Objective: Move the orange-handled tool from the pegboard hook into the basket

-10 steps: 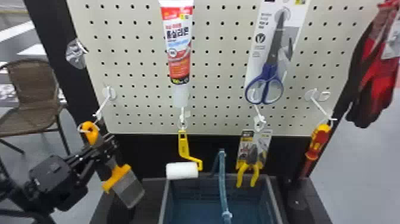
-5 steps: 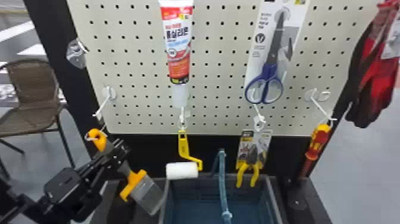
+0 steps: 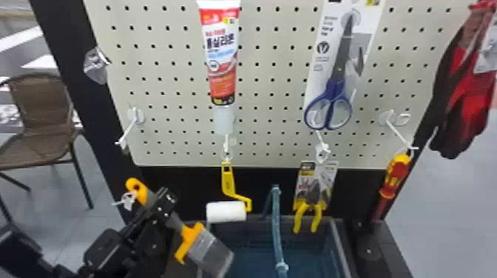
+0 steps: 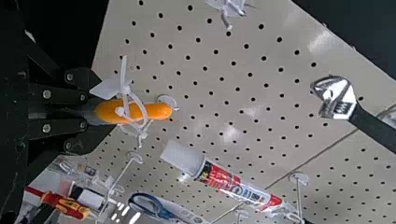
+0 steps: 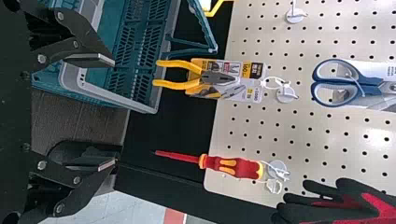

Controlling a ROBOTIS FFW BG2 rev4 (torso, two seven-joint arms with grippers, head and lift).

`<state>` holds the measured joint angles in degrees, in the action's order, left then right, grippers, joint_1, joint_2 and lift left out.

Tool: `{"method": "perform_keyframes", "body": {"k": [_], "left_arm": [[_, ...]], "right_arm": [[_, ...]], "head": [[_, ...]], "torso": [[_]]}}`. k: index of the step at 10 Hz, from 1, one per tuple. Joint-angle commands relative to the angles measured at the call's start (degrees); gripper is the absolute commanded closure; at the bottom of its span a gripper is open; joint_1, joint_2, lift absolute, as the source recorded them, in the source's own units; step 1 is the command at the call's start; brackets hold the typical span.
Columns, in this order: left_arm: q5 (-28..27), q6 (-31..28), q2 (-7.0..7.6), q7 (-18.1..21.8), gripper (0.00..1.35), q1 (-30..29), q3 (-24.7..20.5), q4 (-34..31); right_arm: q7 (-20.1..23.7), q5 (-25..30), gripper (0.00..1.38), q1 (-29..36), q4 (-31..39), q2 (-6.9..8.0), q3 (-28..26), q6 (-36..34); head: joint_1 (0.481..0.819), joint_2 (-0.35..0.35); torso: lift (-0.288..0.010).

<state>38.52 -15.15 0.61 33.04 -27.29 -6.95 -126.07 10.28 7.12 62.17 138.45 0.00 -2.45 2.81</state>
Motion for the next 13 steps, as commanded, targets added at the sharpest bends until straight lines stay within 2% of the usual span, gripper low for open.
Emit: {"method": "perform_keyframes", "body": {"k": [1, 5, 9, 13], "left_arm": [[2.79, 2.94, 0.00, -0.17, 1.21, 0.07, 2.56, 3.79], [6.48, 9.71, 0.27, -1.58, 1.21, 1.67, 7.57, 11.81], [11.93, 18.05, 0.35, -5.35, 1.21, 2.40, 13.72, 18.13], [14.65, 21.04, 0.35, -7.29, 1.21, 3.76, 18.38, 21.51]], "right_arm": [[0.00, -0.09, 0.51, 0.12, 0.00, 0.05, 0.08, 0.01], [0.09, -0.17, 0.51, 0.24, 0.00, 0.05, -0.01, 0.01], [0.18, -0.35, 0.51, 0.37, -0.14, 0.05, -0.01, 0.01], [0.18, -0.35, 0.51, 0.37, 0.00, 0.05, -0.01, -0.08]], "head": [[0.549, 0.000], [0.549, 0.000], [0.549, 0.000], [0.549, 0.000]], "torso": [[-0.100], [-0.100], [-0.100], [-0.100]]}}
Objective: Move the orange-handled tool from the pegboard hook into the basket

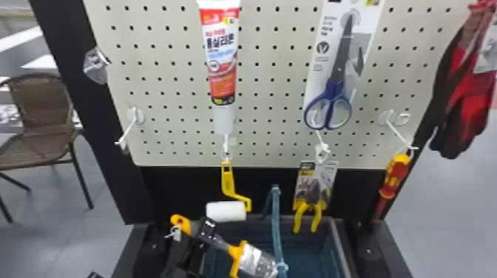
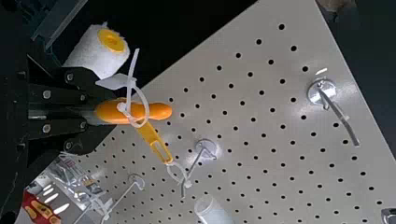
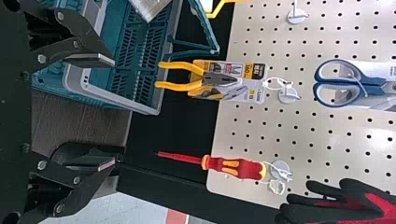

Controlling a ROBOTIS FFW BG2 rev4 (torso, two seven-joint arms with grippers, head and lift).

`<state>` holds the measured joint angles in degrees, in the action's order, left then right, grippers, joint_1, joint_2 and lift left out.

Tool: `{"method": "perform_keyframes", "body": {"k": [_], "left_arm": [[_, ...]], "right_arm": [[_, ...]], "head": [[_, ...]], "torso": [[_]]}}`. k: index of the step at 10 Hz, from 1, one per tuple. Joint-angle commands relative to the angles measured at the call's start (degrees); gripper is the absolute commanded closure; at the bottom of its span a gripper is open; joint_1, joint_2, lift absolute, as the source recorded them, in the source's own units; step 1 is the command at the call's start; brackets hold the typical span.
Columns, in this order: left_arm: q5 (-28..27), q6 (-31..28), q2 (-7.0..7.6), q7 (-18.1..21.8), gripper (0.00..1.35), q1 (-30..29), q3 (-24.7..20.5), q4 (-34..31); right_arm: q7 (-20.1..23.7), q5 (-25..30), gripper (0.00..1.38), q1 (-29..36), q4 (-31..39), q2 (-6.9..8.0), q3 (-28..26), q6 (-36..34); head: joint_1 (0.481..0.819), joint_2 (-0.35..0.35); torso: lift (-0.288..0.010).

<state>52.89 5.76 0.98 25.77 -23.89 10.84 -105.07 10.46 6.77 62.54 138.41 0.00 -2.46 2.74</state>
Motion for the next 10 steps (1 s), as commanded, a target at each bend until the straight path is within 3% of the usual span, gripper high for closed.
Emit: {"method": "perform_keyframes", "body": {"k": [1, 10], "left_arm": [[1.08, 0.39, 0.08, -0.20, 1.21, 0.85, 1.73, 1.08], [4.07, 2.50, -0.10, -0.29, 1.21, 3.43, 6.47, 8.53]], "right_arm": [[0.00, 0.00, 0.51, 0.00, -0.10, 0.05, 0.00, -0.02], [0.00, -0.35, 0.51, -0.12, -0.38, 0.05, 0.00, 0.07]], "head": [[0.549, 0.000], [0.549, 0.000]], "torso": [[-0.100], [-0.100]]}}
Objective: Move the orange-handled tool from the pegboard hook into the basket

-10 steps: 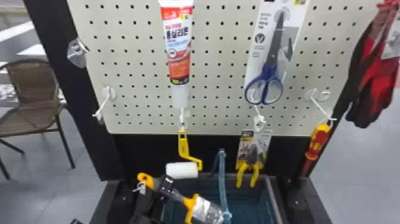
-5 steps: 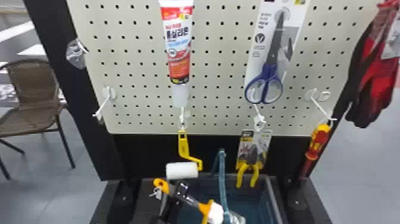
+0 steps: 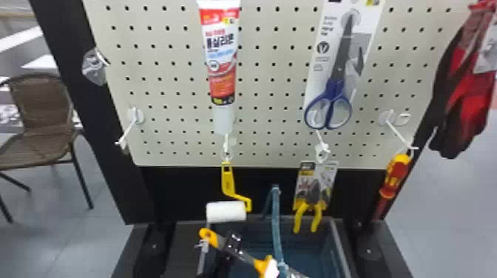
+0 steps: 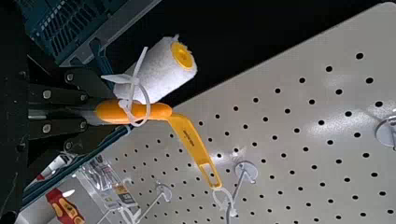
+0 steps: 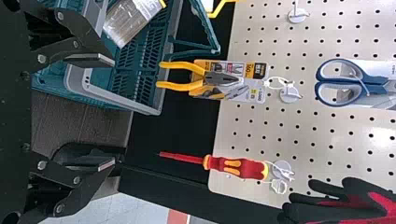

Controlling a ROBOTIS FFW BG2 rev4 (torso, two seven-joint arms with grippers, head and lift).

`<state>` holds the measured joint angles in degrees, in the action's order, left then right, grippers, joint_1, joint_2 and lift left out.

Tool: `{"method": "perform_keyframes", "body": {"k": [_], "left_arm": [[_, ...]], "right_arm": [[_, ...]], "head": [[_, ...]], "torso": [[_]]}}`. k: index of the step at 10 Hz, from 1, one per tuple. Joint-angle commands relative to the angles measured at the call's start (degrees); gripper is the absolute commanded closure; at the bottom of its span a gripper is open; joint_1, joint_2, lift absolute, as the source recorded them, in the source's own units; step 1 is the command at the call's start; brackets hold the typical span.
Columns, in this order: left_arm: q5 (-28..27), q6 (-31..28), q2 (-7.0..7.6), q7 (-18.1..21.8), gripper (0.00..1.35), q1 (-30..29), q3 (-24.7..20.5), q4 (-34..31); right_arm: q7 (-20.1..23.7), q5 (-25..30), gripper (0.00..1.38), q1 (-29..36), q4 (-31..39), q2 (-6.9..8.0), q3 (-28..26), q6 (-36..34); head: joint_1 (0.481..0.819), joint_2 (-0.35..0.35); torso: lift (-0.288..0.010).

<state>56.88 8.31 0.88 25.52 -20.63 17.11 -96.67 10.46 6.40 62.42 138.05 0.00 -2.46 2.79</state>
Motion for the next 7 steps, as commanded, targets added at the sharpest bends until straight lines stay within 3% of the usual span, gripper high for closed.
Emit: {"method": "perform_keyframes", "body": {"k": [1, 3, 4, 7], "left_arm": [[0.16, -0.40, 0.00, 0.32, 1.10, 0.42, 0.20, 0.27], [0.25, -1.46, 0.53, 1.55, 0.59, 1.04, 0.12, 0.27], [0.08, -2.07, 0.97, 2.16, 0.45, 1.65, 0.29, 0.27], [0.08, -2.60, 1.50, 2.42, 0.47, 1.77, 0.29, 0.27]], "right_arm": [[0.00, -0.08, 0.51, 0.00, -0.02, 0.05, 0.00, -0.06], [0.00, -0.08, 0.51, 0.00, -0.02, 0.05, 0.00, 0.03], [0.00, -0.08, 0.51, 0.00, -0.17, 0.05, 0.00, -0.06], [0.09, -0.16, 0.51, -0.12, -0.17, 0.05, 0.00, -0.06]], "head": [[0.549, 0.000], [0.549, 0.000], [0.549, 0.000], [0.549, 0.000]], "torso": [[-0.100], [-0.100], [-0.100], [-0.100]]}}
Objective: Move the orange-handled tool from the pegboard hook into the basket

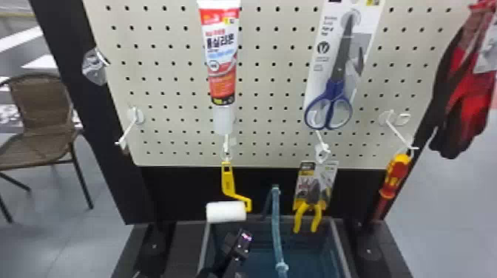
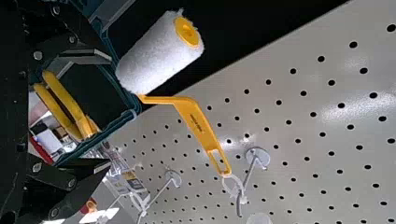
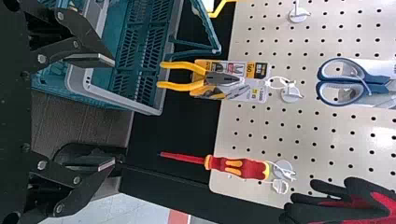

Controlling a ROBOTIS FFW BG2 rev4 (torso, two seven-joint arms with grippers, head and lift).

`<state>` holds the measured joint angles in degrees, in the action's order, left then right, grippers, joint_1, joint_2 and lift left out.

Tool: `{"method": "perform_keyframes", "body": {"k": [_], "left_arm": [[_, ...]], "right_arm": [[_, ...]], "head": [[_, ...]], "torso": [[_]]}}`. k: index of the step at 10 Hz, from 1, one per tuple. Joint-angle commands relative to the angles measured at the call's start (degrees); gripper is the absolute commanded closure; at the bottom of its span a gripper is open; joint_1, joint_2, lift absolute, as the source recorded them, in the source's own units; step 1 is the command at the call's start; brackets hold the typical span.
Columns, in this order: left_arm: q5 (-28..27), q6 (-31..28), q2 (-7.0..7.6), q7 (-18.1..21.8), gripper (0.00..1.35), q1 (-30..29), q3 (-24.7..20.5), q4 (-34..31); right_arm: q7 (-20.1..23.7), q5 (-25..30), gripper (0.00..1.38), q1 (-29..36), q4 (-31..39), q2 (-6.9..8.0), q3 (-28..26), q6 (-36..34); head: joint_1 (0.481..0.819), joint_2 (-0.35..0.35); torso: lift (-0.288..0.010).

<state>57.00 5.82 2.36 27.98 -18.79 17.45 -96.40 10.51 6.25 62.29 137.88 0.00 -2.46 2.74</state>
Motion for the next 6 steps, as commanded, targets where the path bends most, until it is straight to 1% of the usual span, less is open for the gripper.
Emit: {"method": "perform_keyframes", "body": {"k": [1, 6], "left_arm": [[-0.13, -0.54, 0.10, 0.23, 0.47, -0.19, -0.40, 0.00], [-0.22, -0.90, 0.28, 0.32, 0.47, -0.32, -0.57, 0.00]], "right_arm": [[0.03, -0.10, 0.51, 0.00, -0.14, 0.05, 0.00, -0.01], [0.03, -0.36, 0.51, 0.00, -0.28, 0.05, 0.00, -0.01]], "head": [[0.549, 0.000], [0.549, 0.000]], "torso": [[-0.100], [-0.100]]}}
